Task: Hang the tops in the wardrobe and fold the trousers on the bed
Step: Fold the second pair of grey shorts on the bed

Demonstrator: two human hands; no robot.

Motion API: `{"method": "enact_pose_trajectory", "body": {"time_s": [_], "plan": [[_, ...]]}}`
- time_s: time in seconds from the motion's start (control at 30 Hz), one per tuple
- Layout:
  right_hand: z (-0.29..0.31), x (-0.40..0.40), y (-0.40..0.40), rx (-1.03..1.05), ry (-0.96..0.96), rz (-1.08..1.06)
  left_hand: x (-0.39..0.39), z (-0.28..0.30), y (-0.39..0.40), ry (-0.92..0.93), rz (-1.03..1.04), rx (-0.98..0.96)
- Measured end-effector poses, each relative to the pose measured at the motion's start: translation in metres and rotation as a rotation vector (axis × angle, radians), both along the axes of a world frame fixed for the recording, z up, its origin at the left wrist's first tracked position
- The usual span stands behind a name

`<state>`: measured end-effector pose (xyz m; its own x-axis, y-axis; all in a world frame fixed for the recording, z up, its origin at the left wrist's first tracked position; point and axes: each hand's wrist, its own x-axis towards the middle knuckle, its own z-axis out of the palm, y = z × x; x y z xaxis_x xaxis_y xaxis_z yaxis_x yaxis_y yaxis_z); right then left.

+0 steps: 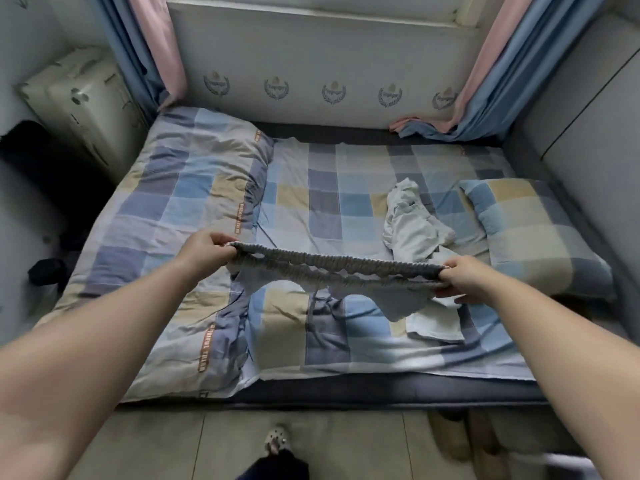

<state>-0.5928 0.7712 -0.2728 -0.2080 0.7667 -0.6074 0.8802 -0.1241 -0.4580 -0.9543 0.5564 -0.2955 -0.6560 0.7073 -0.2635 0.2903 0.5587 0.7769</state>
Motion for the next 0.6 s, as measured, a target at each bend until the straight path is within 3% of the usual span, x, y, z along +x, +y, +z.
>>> {"method": "enact_pose_trajectory", "body": {"time_s": [0.33, 0.6], "plan": [[-0.019, 0.055, -0.032, 0.003, 0.048, -0.010, 0.054, -0.027, -0.044, 0.012, 0.086, -0.001], [-0.080, 0.035, 0.015, 0.012, 0.144, -0.260, 0.040, -0.091, 0.017, -0.002, 0.070, -0.066]]}}
